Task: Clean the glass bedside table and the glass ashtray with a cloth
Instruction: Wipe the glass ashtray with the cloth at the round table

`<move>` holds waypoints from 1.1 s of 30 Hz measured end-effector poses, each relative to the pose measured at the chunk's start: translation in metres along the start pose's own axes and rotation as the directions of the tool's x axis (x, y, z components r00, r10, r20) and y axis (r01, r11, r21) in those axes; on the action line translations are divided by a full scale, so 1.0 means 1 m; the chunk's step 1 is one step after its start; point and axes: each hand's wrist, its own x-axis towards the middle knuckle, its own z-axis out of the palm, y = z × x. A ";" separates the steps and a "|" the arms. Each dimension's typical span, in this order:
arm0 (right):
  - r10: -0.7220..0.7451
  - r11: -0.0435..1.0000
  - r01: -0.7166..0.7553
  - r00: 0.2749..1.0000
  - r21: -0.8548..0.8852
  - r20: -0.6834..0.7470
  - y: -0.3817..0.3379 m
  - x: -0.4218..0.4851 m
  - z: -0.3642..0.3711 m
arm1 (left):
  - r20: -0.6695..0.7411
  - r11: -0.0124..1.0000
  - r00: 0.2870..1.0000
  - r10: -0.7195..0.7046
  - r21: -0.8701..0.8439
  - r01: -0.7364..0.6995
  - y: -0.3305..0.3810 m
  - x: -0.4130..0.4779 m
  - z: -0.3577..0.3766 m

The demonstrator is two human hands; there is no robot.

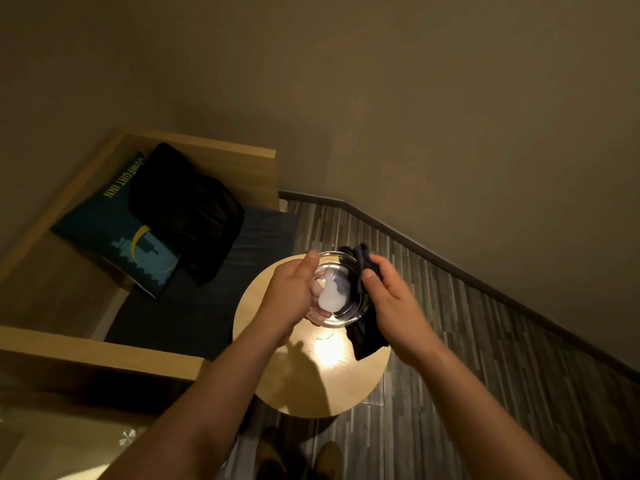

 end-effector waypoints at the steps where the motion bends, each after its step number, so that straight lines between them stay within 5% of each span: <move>1: 0.012 1.000 -0.012 0.998 0.007 -0.063 0.006 -0.003 0.007 | -0.057 1.000 0.998 -0.003 -0.030 0.002 -0.003 -0.003 0.005; 6: 0.085 0.996 -0.088 0.960 0.001 -0.265 0.021 -0.027 0.032 | -0.259 0.990 0.963 -0.075 -0.137 0.040 -0.023 -0.013 0.025; 9: 0.083 0.987 -0.111 0.972 -0.116 -0.219 0.024 -0.039 0.027 | -0.223 0.905 0.952 -0.211 -0.412 0.104 -0.025 -0.014 0.025; 12: -0.054 0.962 0.006 0.984 -0.272 -0.171 0.017 -0.046 0.011 | -0.121 0.787 0.956 -0.268 -0.600 0.145 -0.021 -0.013 0.013; 16: -0.368 0.835 0.250 0.916 -0.490 -0.160 -0.016 -0.045 -0.003 | -0.043 0.757 0.969 -0.243 -0.633 0.162 -0.017 -0.020 0.006; 19: -0.486 0.684 0.378 0.874 -0.624 -0.003 -0.036 -0.033 0.003 | 0.042 0.729 0.977 -0.207 -0.660 0.183 -0.013 -0.027 0.007; 23: -0.304 0.467 0.420 0.903 -0.778 0.304 -0.042 -0.025 0.013 | 0.086 0.713 0.981 -0.173 -0.676 0.185 -0.007 -0.036 0.007; 27: -0.250 0.586 0.478 0.875 -0.654 0.416 -0.051 -0.023 -0.006 | 0.075 0.727 0.982 -0.173 -0.663 0.179 -0.008 -0.037 0.002; 33: -0.146 0.100 0.724 0.689 -0.682 0.710 -0.056 0.002 -0.030 | 0.092 0.751 0.982 -0.162 -0.634 0.183 -0.010 -0.039 -0.002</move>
